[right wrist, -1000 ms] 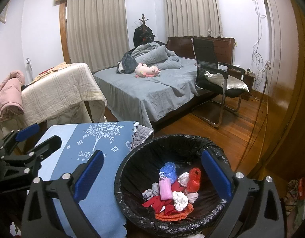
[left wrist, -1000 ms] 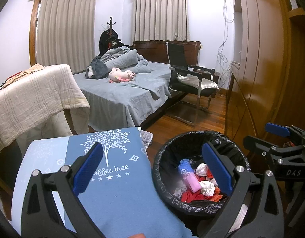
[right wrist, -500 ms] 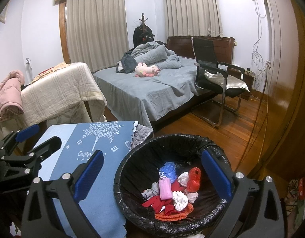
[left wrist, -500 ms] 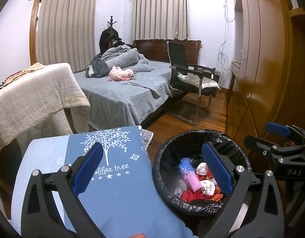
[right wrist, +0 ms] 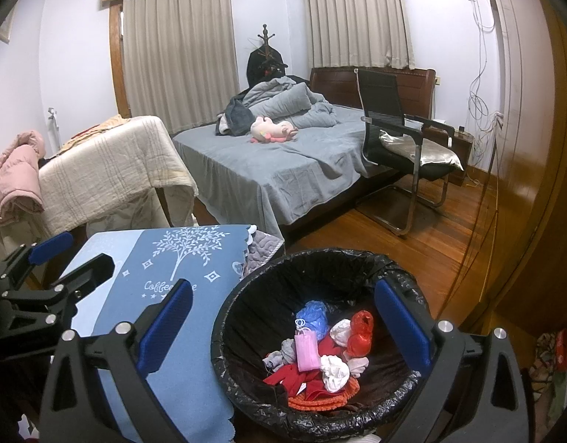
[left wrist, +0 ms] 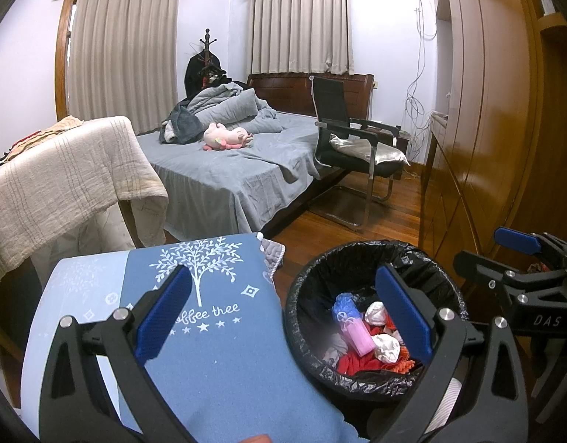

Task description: Collect trash

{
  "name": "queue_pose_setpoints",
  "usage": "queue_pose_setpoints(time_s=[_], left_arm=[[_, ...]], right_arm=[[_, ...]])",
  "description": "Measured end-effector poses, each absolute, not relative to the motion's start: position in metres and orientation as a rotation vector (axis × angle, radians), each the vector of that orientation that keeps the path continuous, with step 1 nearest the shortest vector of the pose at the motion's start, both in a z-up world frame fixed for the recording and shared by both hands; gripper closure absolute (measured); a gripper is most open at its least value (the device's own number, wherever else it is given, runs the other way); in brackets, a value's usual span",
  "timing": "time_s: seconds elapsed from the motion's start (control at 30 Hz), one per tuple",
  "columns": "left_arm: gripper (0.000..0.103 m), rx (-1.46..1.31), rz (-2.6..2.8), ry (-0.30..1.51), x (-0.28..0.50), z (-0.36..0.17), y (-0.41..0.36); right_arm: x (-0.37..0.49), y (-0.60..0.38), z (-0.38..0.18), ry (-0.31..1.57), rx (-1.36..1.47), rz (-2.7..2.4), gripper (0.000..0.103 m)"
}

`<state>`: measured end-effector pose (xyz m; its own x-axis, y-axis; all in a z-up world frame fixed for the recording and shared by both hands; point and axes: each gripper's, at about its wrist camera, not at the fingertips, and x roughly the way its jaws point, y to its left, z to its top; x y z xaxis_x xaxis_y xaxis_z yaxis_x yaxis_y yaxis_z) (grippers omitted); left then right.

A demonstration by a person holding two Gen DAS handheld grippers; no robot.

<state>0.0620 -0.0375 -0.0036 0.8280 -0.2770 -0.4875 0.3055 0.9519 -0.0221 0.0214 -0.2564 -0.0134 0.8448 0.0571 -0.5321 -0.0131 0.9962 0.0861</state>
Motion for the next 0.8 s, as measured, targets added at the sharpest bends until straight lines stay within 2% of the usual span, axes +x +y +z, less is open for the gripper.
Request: queue_pose_setpoints(time_s=[0.8], left_arm=[[0.006,0.060,-0.311,0.512,0.0621,-0.0042,-0.0357]], right_arm=[[0.0217,-0.2564,-0.0131,0.565,0.082,0.037,0.006]])
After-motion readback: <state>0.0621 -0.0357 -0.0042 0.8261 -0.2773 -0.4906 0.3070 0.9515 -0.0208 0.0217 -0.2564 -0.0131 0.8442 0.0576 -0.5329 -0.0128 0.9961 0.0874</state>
